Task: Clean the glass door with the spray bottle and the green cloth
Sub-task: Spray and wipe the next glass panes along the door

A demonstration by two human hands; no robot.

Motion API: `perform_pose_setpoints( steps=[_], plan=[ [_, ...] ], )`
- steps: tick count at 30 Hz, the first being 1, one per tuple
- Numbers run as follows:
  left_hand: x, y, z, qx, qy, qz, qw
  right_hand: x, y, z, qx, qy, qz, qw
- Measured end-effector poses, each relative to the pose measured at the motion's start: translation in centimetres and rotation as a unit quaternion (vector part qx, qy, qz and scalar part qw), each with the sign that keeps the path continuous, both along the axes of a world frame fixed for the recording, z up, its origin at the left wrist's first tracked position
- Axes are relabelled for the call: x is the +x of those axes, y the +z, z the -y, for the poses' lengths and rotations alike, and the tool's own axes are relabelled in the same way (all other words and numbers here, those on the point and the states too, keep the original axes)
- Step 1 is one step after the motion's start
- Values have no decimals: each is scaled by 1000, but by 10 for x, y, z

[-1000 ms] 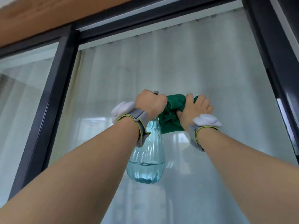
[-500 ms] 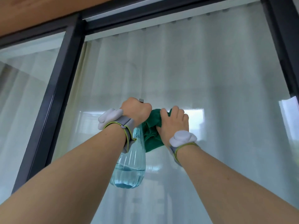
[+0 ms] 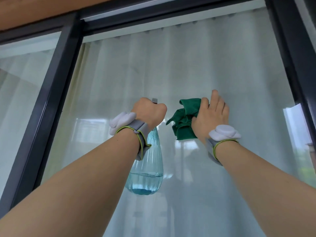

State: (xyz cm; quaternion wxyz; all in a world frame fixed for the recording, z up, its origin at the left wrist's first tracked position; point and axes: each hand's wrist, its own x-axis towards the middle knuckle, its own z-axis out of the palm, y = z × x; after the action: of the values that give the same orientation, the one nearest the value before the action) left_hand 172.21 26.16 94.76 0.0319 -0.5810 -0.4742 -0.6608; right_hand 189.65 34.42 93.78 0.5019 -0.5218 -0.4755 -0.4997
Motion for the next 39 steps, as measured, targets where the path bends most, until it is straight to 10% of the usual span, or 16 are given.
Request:
perform_pose_setpoints(
  steps=[20, 39],
  plan=[
    [14, -10, -6, 3, 10, 4, 1000, 22, -13, 0, -33, -23, 79, 996],
    [168, -24, 15, -96, -220, -36, 970, 151, -101, 34, -20, 1, 127, 992]
  ],
)
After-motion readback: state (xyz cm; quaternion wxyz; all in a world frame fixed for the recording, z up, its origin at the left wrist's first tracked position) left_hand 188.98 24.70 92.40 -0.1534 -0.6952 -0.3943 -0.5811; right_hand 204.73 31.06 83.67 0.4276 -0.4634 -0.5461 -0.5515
